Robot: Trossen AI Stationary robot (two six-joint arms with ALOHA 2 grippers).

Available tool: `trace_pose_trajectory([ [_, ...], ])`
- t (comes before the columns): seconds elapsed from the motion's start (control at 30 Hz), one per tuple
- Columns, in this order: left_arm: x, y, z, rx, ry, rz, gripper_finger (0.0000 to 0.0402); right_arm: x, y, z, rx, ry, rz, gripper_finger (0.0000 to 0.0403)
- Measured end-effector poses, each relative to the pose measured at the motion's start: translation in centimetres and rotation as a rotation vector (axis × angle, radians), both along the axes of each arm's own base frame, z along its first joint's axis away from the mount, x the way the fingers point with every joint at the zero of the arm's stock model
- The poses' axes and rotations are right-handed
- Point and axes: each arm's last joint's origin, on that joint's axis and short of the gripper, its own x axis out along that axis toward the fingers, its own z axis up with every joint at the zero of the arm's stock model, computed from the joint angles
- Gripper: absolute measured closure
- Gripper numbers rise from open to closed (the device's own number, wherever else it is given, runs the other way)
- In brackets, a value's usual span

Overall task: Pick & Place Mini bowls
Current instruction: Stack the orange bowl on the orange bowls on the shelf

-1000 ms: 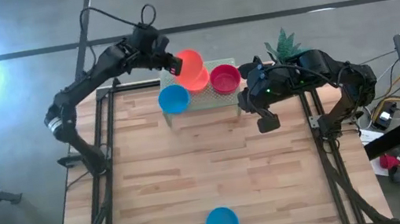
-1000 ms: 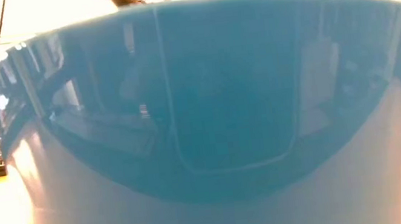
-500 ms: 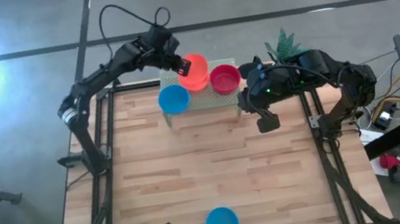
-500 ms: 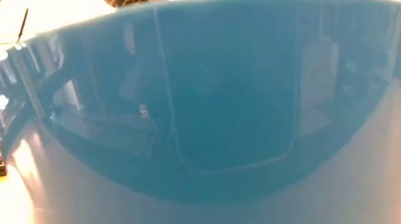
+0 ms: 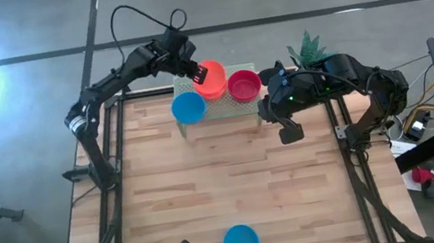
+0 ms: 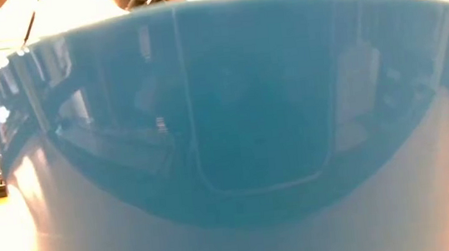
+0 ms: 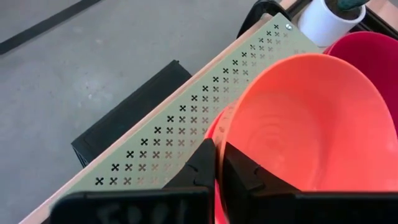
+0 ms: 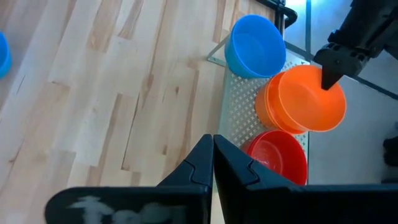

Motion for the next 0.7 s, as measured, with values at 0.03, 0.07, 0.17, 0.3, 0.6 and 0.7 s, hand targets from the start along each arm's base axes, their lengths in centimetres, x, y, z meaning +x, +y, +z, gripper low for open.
trace_pose_trajectory([
  [0.03,0.0,0.0,0.0,0.001,0.000,-0.001,0.0389,0.0,0.0,0.0,-0.003,0.001,0.004,0.0394],
  [0.07,0.0,0.0,0.0,0.005,0.000,-0.004,0.0389,0.0,0.0,0.0,-0.006,0.002,0.007,0.0394],
  [0.17,0.0,0.0,0.1,0.011,0.003,-0.011,0.0384,0.0,0.0,0.0,-0.009,0.003,0.012,0.0394],
  [0.3,-0.1,-0.1,0.1,0.022,0.009,-0.026,0.0361,0.0,0.0,0.0,-0.009,0.003,0.011,0.0394],
  [0.6,-0.1,-0.1,1.4,0.045,-0.022,-0.025,0.0311,0.0,0.0,0.0,-0.008,0.003,0.011,0.0394],
  [0.7,-0.1,-0.1,2.6,0.072,-0.050,-0.028,0.0310,0.0,0.0,0.0,-0.008,0.003,0.011,0.0394],
])
